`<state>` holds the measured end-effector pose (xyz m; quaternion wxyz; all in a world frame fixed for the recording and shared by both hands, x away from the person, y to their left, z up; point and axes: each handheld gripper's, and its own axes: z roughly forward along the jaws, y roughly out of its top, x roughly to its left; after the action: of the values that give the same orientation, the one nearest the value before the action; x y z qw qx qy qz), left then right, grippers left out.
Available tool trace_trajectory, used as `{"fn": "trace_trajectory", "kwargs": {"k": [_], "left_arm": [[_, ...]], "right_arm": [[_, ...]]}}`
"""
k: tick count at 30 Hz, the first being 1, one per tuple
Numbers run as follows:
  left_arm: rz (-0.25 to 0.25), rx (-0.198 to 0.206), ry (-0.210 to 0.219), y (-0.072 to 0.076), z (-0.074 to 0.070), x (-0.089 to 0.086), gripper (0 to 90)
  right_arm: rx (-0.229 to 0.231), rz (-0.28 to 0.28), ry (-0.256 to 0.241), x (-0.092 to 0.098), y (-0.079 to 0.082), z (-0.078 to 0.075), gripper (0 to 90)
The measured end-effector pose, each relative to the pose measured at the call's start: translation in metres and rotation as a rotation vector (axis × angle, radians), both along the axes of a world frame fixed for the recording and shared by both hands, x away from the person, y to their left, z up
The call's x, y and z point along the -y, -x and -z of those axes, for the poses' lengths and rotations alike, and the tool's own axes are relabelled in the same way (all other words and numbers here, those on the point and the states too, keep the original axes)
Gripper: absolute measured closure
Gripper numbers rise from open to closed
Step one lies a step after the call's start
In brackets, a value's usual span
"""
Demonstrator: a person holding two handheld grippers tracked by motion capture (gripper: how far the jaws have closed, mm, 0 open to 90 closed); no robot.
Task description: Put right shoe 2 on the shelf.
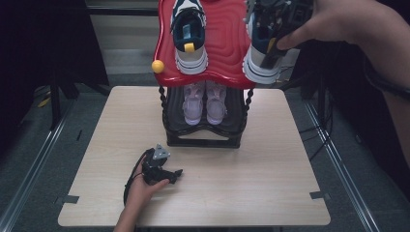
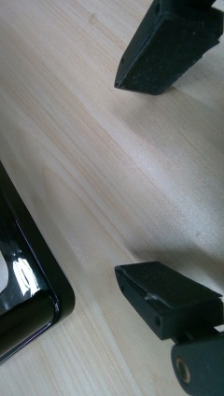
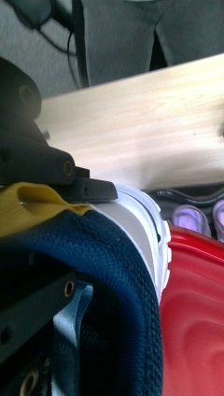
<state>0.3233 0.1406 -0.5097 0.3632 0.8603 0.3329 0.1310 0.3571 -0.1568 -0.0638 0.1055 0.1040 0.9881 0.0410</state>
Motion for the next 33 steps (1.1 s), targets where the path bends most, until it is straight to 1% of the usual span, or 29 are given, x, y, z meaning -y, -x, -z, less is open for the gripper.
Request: {"fn": "trace_trajectory", "kwargs": {"k": [1,4,6,7,8,9,12,13,17,19,23,26,29,33], "left_arm": [[0.002,0.003,-0.004,0.000,0.000,0.000,9.2],[0.002,0.004,-0.004,0.000,0.000,0.000,9.2],[0.002,0.004,-0.004,0.000,0.000,0.000,9.2],[0.003,0.004,-0.005,0.000,0.000,0.000,9.2],[0.002,0.004,-0.004,0.000,0.000,0.000,9.2],[0.002,0.004,-0.004,0.000,0.000,0.000,9.2],[0.003,0.004,-0.004,0.000,0.000,0.000,9.2],[0.003,0.004,-0.004,0.000,0.000,0.000,9.2],[0.003,0.004,-0.005,0.000,0.000,0.000,9.2],[0.003,0.004,-0.005,0.000,0.000,0.000,9.2],[0.003,0.004,-0.004,0.000,0.000,0.000,9.2],[0.003,0.005,-0.005,0.000,0.000,0.000,9.2],[0.003,0.005,-0.005,0.000,0.000,0.000,9.2],[0.003,0.004,-0.005,0.000,0.000,0.000,9.2]], "right_arm": [[0.017,-0.026,0.005,-0.004,-0.003,0.000,74.5],[0.038,-0.035,0.001,-0.012,-0.010,0.001,74.5],[0.058,-0.062,0.026,-0.017,-0.013,0.002,74.5],[0.063,-0.063,0.016,-0.019,-0.015,0.003,74.4],[0.070,-0.073,0.027,-0.021,-0.018,0.005,74.2],[0.077,-0.083,0.028,-0.022,-0.020,0.006,74.2],[0.093,-0.088,0.019,-0.026,-0.026,0.009,74.2],[0.100,-0.095,0.030,-0.027,-0.029,0.010,74.3],[0.117,-0.108,0.043,-0.032,-0.038,0.016,74.2],[0.113,-0.122,0.054,-0.034,-0.042,0.020,74.0],[0.113,-0.120,0.039,-0.036,-0.050,0.025,74.0],[0.136,-0.141,0.056,-0.038,-0.055,0.031,74.0],[0.133,-0.146,0.048,-0.037,-0.059,0.033,73.6],[0.147,-0.152,0.048,-0.039,-0.065,0.038,73.5]]}}
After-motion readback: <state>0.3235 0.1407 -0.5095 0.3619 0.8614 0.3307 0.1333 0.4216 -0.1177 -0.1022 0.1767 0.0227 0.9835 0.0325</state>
